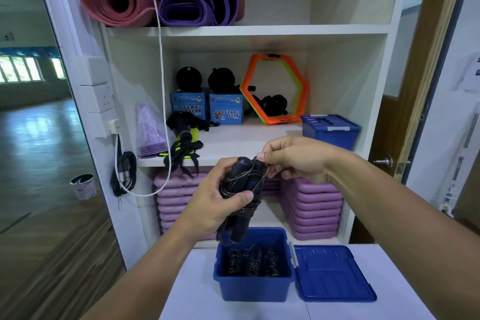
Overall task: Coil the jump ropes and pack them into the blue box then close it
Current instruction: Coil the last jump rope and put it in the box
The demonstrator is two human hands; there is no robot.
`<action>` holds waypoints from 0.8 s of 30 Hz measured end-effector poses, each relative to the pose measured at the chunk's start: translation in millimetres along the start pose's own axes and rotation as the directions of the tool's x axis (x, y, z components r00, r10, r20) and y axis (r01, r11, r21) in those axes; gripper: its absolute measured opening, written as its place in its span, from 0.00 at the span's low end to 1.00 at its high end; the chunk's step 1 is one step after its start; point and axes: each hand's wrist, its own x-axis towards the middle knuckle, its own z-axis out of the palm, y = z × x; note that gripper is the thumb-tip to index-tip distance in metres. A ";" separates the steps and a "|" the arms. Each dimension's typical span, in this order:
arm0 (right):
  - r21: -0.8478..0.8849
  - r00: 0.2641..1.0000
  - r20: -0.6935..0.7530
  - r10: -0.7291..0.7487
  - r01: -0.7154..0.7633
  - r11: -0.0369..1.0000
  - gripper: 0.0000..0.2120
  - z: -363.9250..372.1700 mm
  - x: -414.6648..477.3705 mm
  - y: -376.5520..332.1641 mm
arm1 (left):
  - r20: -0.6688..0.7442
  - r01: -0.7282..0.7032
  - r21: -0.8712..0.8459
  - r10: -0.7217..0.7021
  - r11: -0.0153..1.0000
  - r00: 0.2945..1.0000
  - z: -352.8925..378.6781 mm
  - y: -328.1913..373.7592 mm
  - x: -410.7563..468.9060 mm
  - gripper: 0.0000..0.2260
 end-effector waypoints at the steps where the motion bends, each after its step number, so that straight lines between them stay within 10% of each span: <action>1: 0.000 1.000 0.007 -0.007 0.007 1.000 0.13 0.8 0.3 -0.5 | 0.009 0.002 0.000 -0.002 1.000 1.000 -2.9 1.2 0.1 0.20; 24: 0.232 0.980 0.192 -0.050 0.005 0.973 0.08 8.1 -4.6 4.4 | 0.052 -0.119 -0.062 0.122 0.991 0.991 -12.4 31.9 -4.4 0.18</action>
